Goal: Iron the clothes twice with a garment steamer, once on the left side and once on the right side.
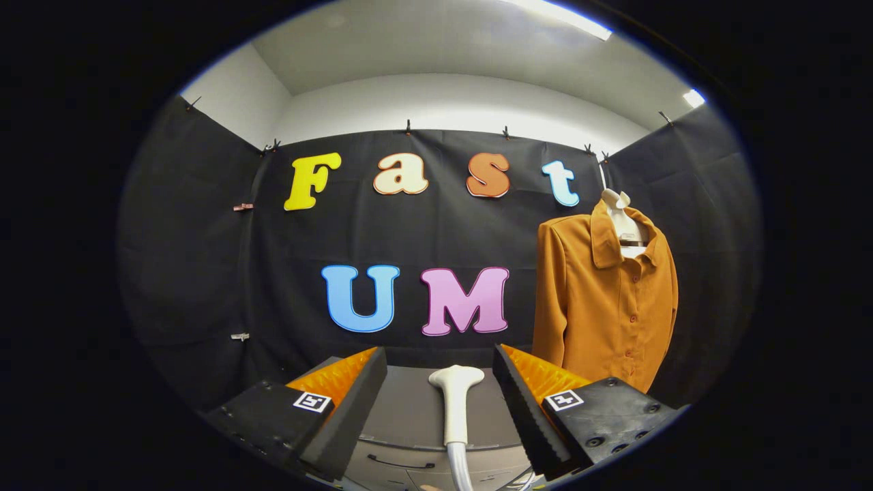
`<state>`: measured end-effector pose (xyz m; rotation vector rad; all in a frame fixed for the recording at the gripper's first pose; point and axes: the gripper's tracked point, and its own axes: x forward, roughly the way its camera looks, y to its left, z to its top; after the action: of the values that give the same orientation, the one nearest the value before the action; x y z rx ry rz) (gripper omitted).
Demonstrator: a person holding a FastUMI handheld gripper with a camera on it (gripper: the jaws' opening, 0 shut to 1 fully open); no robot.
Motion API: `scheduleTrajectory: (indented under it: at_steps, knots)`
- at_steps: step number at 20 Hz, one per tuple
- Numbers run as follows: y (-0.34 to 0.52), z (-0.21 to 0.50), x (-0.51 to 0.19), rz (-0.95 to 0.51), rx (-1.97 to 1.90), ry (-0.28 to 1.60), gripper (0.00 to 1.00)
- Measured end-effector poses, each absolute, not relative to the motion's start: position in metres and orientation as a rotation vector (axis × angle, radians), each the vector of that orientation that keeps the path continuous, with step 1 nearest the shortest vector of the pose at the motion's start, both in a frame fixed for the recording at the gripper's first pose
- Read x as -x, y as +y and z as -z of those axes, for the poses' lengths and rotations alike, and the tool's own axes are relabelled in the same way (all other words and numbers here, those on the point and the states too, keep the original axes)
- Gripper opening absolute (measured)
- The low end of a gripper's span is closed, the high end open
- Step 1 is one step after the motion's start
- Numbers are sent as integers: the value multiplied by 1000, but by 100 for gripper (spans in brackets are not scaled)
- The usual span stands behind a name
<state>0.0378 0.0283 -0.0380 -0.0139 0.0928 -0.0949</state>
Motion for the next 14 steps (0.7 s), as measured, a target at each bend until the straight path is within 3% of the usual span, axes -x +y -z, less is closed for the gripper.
scheduleTrajectory:
  at_steps: [14]
  knots:
    - [-10, 113, -117, 52, -19, 285, 98]
